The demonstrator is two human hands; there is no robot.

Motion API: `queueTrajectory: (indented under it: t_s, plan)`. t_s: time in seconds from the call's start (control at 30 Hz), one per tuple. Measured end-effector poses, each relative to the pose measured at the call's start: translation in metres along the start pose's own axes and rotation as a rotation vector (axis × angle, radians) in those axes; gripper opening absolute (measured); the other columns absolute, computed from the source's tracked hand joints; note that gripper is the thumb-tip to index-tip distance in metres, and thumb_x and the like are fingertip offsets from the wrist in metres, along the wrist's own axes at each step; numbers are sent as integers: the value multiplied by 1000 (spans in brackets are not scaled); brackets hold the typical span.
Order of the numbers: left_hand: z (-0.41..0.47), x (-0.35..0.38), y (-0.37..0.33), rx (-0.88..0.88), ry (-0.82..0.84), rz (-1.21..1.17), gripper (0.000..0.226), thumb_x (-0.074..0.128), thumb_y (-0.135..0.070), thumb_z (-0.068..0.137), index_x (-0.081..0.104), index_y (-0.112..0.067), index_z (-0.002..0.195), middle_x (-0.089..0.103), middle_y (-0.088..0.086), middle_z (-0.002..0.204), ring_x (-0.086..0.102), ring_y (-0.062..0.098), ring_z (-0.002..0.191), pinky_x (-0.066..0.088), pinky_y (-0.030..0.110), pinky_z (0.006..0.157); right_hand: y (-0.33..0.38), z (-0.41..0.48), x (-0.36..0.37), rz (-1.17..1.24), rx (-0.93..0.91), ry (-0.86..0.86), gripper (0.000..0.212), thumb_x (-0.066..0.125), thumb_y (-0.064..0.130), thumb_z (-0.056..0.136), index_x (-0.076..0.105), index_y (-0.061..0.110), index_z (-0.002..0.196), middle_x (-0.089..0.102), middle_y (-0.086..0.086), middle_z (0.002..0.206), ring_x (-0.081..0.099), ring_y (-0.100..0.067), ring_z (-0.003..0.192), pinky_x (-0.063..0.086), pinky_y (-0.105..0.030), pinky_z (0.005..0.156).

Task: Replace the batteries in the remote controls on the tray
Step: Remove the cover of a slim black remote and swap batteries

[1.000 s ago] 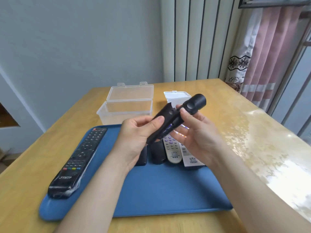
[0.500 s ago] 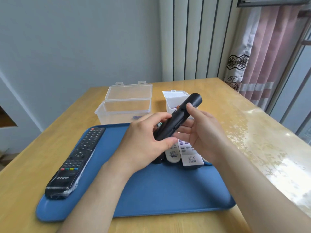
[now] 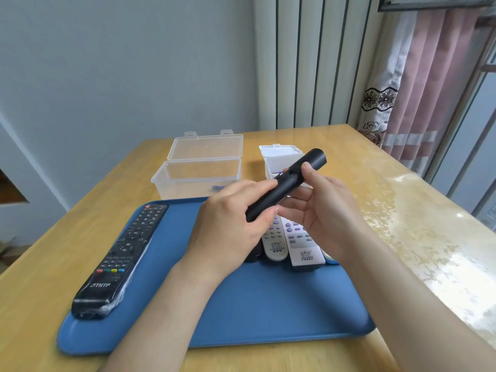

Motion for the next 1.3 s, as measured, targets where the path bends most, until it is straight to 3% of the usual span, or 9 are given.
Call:
queueTrajectory:
  t_s: [0.2,0.37,0.47,0.6,0.7,0.87,1.0,1.13,1.3]
  plan:
    - [0,-1,-7,17,190,94,50,54,-33,88,50,-32,138,56,-17,125,54,8,109,48,32,91,-1,-1,0,-51,-20,9,32,47,27,103,62,0,95,71,-16,80,71,-27,74,60,-33,64]
    - [0,-8,-7,-47,472,67,75,64,-23,87,26,-41,149,36,-30,139,39,-3,123,36,22,104,-1,-1,-2,-88,-22,-5,31,47,28,103,61,4,87,70,-11,72,70,-24,68,60,-33,62]
    - [0,-13,-10,-46,540,67,83,68,-22,85,20,-44,149,32,-40,135,40,-9,119,38,20,103,0,0,-3,-98,-39,-30,28,47,30,103,60,7,93,67,-7,69,68,-20,60,57,-30,56]
    - [1,-15,-17,-49,547,-14,80,74,-32,82,29,-46,146,53,-30,128,52,-4,111,45,26,99,-1,2,-5,-132,-83,-33,19,45,35,103,59,23,107,55,-7,85,60,-18,59,52,-35,59]
    - [1,-15,-23,-18,514,-42,76,77,-45,75,43,-38,143,53,-24,132,45,-7,115,42,21,100,-3,2,0,-106,-76,-91,21,42,33,103,58,42,115,54,-1,90,55,-14,62,51,-32,59]
    - [0,-13,-31,40,478,-4,85,79,-57,64,50,-30,139,40,-25,144,32,-11,130,18,1,104,-1,-5,4,-113,-30,-183,28,44,46,100,67,31,108,62,-1,84,61,-9,54,51,-22,46]
    - [0,-14,-35,31,474,-17,84,79,-57,63,50,-30,138,40,-22,146,27,-13,133,16,-1,105,-2,-5,4,-123,-12,-205,32,42,52,98,68,33,100,66,-8,91,65,-19,69,54,-28,59]
    - [0,-14,-38,6,446,-22,79,80,-52,64,53,-30,135,43,-21,144,26,-15,132,18,2,107,-4,-5,6,-137,-20,-210,36,40,53,99,68,32,105,70,-11,96,68,-21,75,56,-31,65]
    - [-1,-12,-38,-30,408,-7,83,84,-55,56,57,-35,131,46,-24,142,36,-11,131,24,15,112,-3,-7,8,-126,-27,-209,33,42,48,99,65,27,111,65,-11,100,64,-21,78,54,-26,59]
Point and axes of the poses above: each hand's wrist, its own z-axis towards the middle knuckle, its own x-axis out of the palm, y = z × x, the point moved 2 cm from there along z, towards the middle knuckle
